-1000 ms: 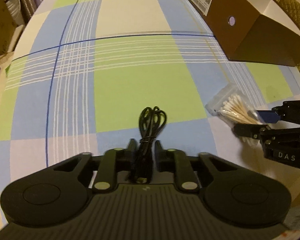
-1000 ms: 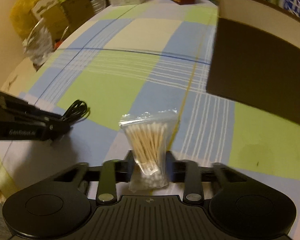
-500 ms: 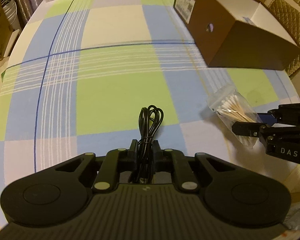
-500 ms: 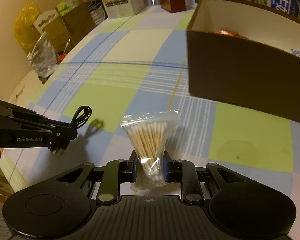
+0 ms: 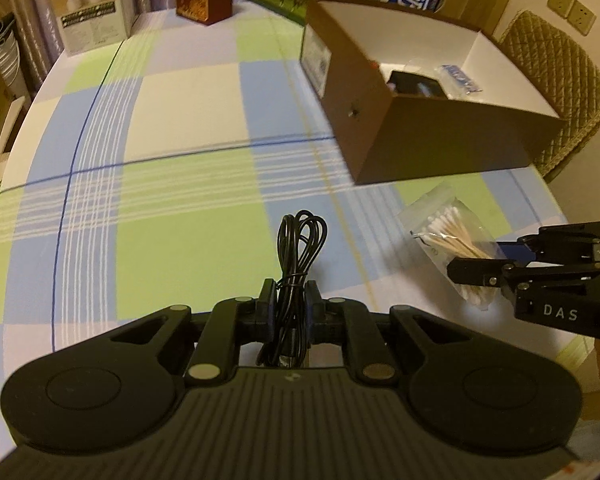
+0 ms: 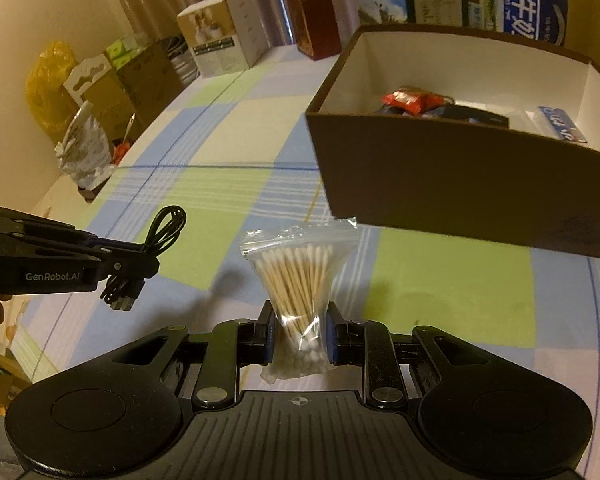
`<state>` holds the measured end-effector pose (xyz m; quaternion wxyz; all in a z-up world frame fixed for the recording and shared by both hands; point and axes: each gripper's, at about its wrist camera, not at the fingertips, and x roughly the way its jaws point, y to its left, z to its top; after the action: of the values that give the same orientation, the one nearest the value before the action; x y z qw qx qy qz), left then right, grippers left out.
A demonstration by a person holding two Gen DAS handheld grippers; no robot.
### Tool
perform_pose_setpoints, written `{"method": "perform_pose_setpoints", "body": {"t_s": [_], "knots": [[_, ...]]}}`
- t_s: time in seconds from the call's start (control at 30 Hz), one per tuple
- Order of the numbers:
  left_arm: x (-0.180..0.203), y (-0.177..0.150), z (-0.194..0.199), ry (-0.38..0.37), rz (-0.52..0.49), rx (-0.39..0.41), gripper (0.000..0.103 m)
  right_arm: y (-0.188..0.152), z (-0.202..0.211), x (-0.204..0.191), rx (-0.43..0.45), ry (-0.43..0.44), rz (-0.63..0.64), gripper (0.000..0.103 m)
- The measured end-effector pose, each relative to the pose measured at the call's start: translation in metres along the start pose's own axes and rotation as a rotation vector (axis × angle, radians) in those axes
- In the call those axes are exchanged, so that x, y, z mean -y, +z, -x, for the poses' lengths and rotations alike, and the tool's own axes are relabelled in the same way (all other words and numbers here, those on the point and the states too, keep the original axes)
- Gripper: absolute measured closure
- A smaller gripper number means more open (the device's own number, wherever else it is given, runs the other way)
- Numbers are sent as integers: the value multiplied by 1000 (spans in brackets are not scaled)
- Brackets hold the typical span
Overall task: Organize objects
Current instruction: 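Lift the cable and swab bag with both tools and carry them over the brown box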
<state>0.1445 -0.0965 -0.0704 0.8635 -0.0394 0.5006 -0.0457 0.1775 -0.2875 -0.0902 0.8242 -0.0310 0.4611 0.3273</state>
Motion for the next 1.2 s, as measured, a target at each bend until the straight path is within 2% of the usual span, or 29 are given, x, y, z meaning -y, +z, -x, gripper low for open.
{"method": "perform_pose_setpoints", "body": {"t_s": [0.33, 0.63, 0.9, 1.2], "knots": [[29, 25, 13, -35, -41, 60, 93, 10, 33, 20, 65, 6, -8, 82], [63, 60, 17, -74, -91, 125, 93, 28, 68, 54, 159, -27, -41, 82], [91, 98, 9, -90, -139, 184, 93, 53, 90, 92, 238, -84, -61, 82], [114, 138, -8, -84, -160, 212, 93, 86, 99, 126, 301, -122, -61, 82]]}}
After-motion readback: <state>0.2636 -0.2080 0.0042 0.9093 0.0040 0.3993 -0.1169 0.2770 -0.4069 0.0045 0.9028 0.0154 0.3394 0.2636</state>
